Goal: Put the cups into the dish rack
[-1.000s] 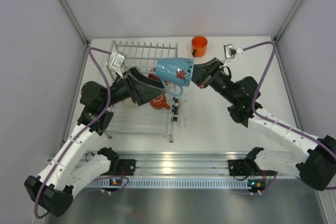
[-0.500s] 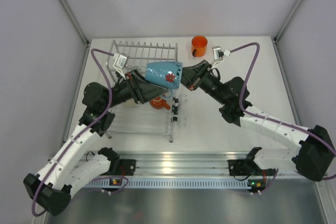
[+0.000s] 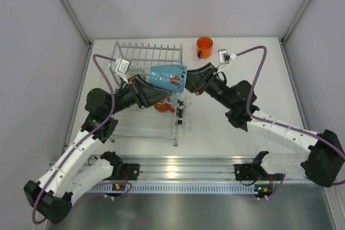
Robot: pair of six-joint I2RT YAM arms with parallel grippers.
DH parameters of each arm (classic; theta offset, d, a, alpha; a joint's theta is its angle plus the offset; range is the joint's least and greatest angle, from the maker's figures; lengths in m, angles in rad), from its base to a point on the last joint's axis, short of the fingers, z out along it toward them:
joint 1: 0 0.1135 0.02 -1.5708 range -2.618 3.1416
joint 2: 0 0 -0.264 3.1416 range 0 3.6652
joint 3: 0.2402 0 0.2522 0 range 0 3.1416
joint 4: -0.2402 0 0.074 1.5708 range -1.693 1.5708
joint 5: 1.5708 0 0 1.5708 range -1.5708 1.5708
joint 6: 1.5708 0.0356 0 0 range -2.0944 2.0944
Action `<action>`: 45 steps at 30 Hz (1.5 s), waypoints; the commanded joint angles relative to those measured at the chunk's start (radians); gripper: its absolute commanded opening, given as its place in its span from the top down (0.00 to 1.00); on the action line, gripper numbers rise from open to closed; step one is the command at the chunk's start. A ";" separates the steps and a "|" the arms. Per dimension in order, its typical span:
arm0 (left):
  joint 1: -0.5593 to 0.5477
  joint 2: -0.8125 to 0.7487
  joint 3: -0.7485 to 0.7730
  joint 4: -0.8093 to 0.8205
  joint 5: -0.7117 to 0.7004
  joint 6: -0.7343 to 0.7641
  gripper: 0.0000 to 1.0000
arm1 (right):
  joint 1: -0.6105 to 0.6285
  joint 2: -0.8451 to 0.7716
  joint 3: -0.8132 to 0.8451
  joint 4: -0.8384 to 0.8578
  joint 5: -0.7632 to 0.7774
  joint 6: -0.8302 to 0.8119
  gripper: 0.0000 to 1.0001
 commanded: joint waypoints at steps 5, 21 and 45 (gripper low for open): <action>0.000 -0.052 0.010 -0.091 -0.103 0.071 1.00 | 0.017 -0.131 -0.039 0.004 0.037 -0.089 0.51; 0.000 -0.171 0.119 -0.603 -0.402 0.308 1.00 | 0.000 -0.296 -0.126 -0.198 0.147 -0.148 0.41; 0.001 -0.165 0.022 -1.130 -1.260 0.036 1.00 | 0.000 -0.476 -0.151 -0.448 0.279 -0.226 0.39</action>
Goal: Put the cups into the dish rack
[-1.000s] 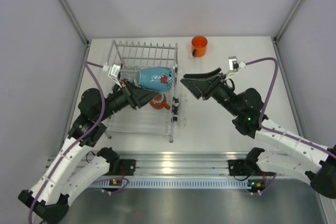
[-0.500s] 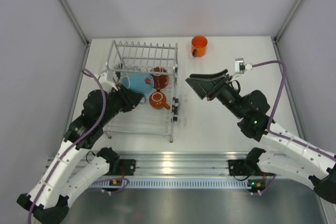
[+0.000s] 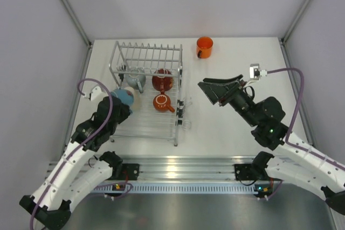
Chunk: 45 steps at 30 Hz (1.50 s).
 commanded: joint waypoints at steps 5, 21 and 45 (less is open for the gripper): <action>0.001 0.002 0.002 0.006 -0.072 -0.127 1.00 | -0.003 -0.107 -0.033 -0.052 0.086 -0.058 0.39; -0.002 0.054 -0.030 -0.132 -0.016 -0.276 1.00 | -0.003 -0.203 -0.030 -0.162 0.141 -0.110 0.37; -0.006 0.180 -0.073 -0.127 0.030 -0.237 1.00 | -0.003 -0.229 -0.006 -0.208 0.143 -0.116 0.36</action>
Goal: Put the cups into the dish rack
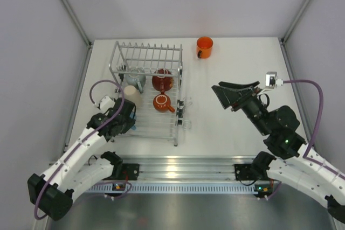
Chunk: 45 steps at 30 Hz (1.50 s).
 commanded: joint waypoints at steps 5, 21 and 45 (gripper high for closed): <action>-0.009 -0.003 0.010 0.039 -0.008 0.012 0.90 | -0.002 -0.036 0.019 -0.004 0.024 -0.031 0.36; -0.009 0.006 -0.013 0.038 0.001 0.010 0.66 | -0.002 -0.088 0.013 -0.045 0.058 -0.043 0.36; -0.009 -0.081 0.128 0.038 0.049 0.027 0.21 | -0.002 -0.066 0.033 -0.111 0.103 -0.054 0.35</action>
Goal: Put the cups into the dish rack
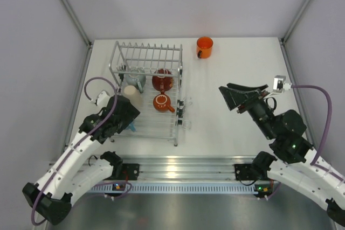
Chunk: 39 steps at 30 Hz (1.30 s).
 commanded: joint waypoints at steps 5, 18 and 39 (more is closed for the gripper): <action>-0.004 -0.053 0.122 0.029 0.013 0.017 0.02 | -0.002 0.064 0.057 -0.041 0.028 0.006 0.35; -0.003 -0.155 0.275 0.072 -0.054 0.124 0.02 | -0.002 0.180 0.214 -0.246 0.150 0.036 0.36; -0.004 -0.085 0.332 0.454 0.677 0.640 0.04 | -0.057 0.551 0.507 -0.461 0.348 -0.037 0.36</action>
